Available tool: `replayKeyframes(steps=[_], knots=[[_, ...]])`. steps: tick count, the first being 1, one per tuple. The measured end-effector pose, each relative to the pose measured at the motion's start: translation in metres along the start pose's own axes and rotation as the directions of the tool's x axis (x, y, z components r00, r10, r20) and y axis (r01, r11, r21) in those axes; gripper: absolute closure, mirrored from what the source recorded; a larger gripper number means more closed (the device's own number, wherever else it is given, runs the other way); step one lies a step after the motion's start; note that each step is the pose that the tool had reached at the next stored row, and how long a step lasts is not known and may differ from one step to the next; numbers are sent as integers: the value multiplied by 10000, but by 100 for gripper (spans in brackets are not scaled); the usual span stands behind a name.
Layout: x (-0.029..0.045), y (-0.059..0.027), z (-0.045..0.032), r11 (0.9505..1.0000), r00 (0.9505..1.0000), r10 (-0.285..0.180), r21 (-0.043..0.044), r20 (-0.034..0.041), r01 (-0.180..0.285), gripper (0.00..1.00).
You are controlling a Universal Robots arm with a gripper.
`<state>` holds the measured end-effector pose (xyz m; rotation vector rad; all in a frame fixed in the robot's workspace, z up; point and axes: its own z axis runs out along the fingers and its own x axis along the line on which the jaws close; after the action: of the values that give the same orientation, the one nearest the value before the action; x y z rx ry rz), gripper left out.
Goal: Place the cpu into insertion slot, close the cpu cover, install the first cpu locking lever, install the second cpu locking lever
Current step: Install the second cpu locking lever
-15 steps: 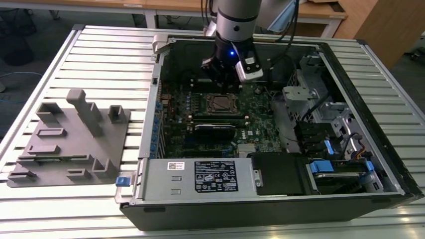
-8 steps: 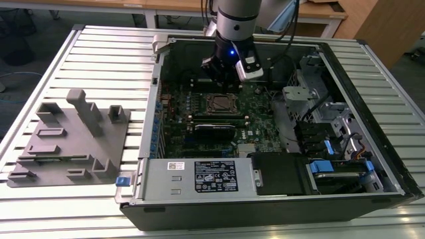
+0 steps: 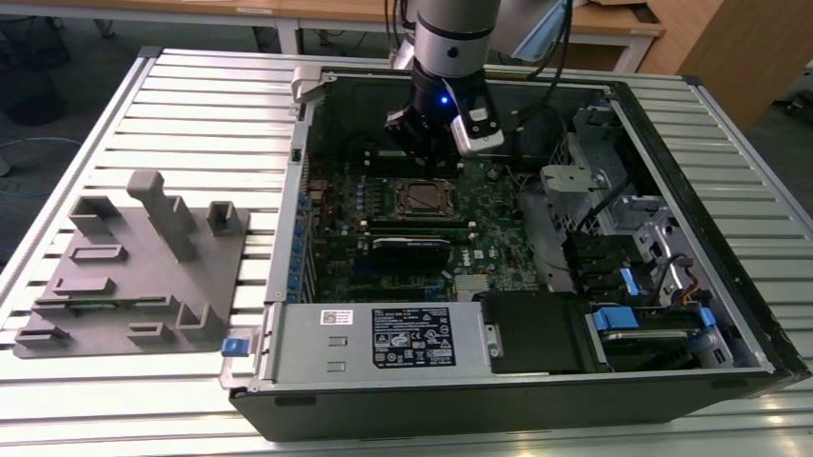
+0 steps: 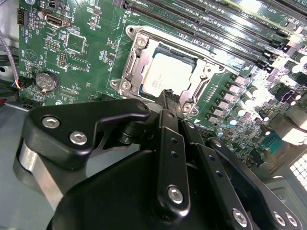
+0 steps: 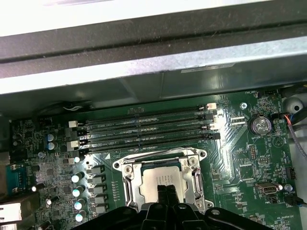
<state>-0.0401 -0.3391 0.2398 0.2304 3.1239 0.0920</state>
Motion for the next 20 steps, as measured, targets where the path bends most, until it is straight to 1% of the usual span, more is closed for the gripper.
replayKeyframes(steps=[4, 8, 15, 16, 20], knots=[[-3, -19, -2, 10000, 10000, 0, 1, -1, 0, 89], [-9, -59, -4, 10000, 10000, 0, 2, -1, 0, 89], [-24, -176, -11, 10000, 10000, 0, 2, -1, 0, 89], [-34, -249, -13, 10000, 10000, 0, 1, 0, 0, 89], [-36, -263, -13, 10000, 10000, 1, 1, 0, -1, 89]])
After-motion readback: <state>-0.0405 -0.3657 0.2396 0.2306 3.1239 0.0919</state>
